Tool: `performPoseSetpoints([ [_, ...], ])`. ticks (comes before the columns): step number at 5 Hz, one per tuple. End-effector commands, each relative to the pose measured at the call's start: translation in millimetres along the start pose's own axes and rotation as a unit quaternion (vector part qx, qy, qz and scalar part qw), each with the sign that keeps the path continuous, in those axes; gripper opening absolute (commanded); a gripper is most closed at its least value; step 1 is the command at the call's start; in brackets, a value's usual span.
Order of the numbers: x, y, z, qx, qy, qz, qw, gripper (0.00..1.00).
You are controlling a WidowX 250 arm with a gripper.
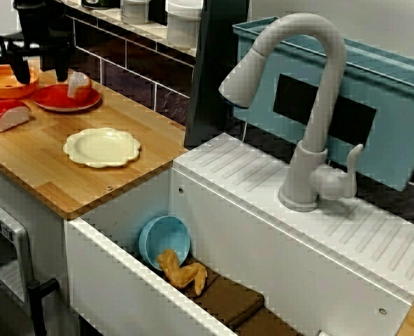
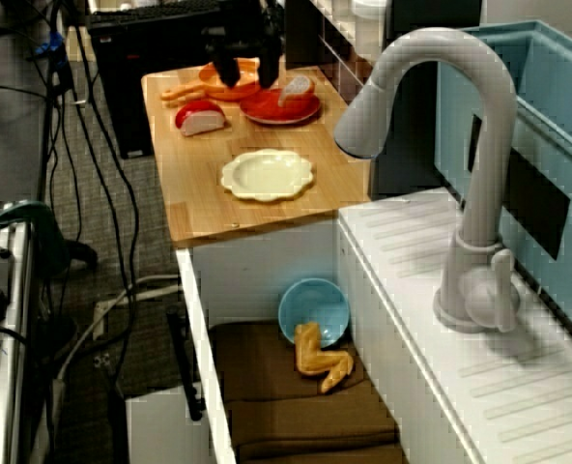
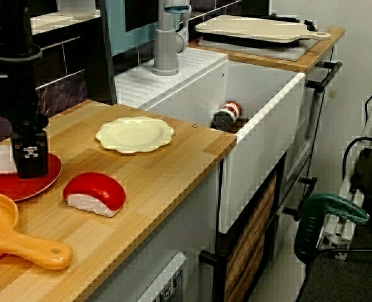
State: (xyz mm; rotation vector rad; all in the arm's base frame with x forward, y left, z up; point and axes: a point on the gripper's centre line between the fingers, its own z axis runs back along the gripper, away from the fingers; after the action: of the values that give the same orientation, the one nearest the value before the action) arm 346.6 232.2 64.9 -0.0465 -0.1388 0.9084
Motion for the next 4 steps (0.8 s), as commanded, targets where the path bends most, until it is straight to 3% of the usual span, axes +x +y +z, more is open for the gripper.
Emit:
performPoseSetpoints([
  [1,-8.0,-8,33.6,-0.005,-0.054,-0.031,0.998,1.0],
  [2,-10.5,-6,35.1,-0.003,-0.05,-0.042,0.9979,1.0],
  [3,-14.3,-4,37.8,0.013,-0.046,-0.097,0.9942,1.0],
  [4,-18.5,1,48.0,-0.01,-0.056,-0.184,0.9812,1.0],
])
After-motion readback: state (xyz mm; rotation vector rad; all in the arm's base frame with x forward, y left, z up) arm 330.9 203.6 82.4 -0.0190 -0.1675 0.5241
